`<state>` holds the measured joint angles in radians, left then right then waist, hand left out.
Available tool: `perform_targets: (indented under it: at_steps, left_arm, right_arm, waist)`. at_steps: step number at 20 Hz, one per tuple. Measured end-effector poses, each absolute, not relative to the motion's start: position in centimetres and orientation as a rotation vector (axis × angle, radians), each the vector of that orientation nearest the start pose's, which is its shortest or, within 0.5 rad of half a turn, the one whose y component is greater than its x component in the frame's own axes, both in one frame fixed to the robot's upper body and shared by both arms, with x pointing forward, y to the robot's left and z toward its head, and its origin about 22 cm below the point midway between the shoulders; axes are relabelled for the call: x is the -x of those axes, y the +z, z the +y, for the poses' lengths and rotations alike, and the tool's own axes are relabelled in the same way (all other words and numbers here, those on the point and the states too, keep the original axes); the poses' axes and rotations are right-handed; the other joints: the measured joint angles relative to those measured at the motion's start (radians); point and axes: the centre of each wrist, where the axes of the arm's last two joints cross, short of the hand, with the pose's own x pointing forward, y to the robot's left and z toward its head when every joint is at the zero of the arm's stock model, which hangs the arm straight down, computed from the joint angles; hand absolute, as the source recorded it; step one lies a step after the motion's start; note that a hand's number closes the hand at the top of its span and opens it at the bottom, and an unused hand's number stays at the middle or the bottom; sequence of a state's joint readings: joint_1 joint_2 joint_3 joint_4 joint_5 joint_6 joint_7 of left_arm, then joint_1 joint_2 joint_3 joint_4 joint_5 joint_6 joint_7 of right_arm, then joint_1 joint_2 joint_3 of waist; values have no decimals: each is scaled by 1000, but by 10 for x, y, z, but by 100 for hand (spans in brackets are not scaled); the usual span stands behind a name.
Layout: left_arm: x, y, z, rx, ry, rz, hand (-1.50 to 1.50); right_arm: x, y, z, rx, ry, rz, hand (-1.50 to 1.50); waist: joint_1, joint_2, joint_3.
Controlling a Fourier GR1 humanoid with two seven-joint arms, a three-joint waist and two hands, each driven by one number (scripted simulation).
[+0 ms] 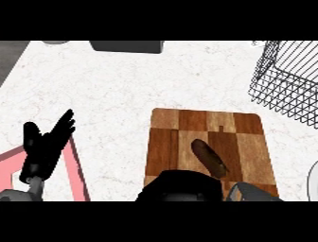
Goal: Pick the sweet potato from the cutting board and place it in the basket
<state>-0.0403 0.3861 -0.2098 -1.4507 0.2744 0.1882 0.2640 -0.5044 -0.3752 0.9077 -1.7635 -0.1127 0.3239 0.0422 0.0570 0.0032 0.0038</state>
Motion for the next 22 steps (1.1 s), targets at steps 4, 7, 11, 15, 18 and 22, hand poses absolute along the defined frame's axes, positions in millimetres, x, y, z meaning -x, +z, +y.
perform_targets:
  at_steps: [4, 7, 11, 15, 18, 22]
  left_arm:
    - [-236, -13, 286, -146, -66, -1161, 0]
    - [-232, -15, 290, -154, -58, -1146, 0]
    - [-227, -18, 292, -160, -52, -1153, 0]
    - [-224, -18, 293, -158, -51, -1165, 0]
    - [-222, -19, 294, -164, -43, -1165, 0]
    - [-218, -21, 297, -174, -33, -1172, 0]
  right_arm:
    - [-199, 85, -68, -495, 1749, -1596, -150]
    - [-202, 106, -59, -203, 1921, -1698, -150]
    - [-196, 144, -45, 115, 2094, -1759, -150]
    - [-190, 185, -32, 337, 2226, -1735, -150]
    - [-187, 207, -21, 446, 2332, -1639, -150]
    - [-191, 228, -17, 539, 2453, -1455, -150]
  waist:
    - [-32, -19, 4]
    - [-47, -29, 4]
    - [-57, -33, 4]
    - [-62, -32, 3]
    - [-65, -30, 3]
    - [-75, -31, 3]
